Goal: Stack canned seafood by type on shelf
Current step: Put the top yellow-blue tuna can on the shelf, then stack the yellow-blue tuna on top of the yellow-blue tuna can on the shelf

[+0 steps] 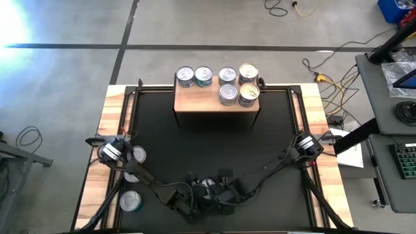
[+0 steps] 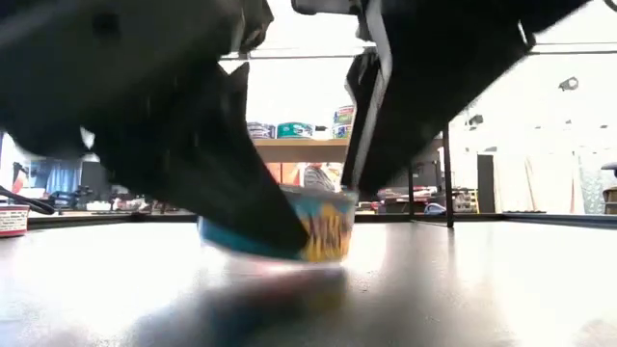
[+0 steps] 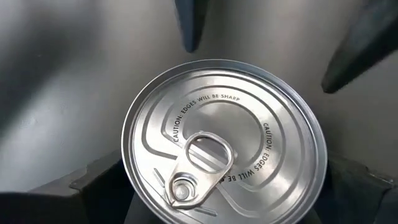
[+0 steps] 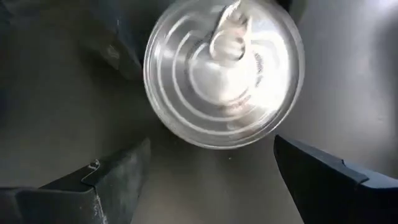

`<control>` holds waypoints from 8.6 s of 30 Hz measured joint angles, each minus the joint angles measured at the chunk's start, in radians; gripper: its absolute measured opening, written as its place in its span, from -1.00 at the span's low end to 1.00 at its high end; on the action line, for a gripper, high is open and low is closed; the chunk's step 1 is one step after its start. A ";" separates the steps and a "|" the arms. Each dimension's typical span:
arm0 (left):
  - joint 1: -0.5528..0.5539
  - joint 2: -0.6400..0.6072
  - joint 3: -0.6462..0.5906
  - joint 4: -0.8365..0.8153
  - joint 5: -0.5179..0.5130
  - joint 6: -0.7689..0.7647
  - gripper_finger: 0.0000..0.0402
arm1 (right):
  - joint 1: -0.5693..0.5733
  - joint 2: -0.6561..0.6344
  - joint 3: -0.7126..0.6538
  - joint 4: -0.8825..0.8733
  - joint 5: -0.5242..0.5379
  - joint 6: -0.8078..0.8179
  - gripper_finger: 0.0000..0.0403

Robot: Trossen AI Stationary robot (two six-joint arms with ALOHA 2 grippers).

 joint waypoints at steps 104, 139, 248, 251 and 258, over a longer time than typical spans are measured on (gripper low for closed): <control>1.206 -0.522 -0.071 -0.194 0.959 1.153 0.99 | -0.822 -0.014 0.434 -0.015 -0.336 -0.500 -0.94; 1.208 -0.550 -0.139 -0.082 0.951 1.190 0.99 | -0.849 -0.035 0.281 0.023 -0.240 -0.510 -0.94; -0.243 -0.757 -0.154 -1.051 0.750 -0.921 0.96 | -0.200 -0.500 0.128 -0.153 0.085 -0.270 -0.94; -0.256 -0.674 -0.140 -1.049 0.801 -0.927 0.86 | -0.133 -0.499 0.109 -0.206 0.136 -0.178 -0.94; -0.260 -0.537 -0.094 -1.038 0.909 -0.899 0.27 | -0.068 -0.499 0.071 -0.245 0.205 -0.158 -0.94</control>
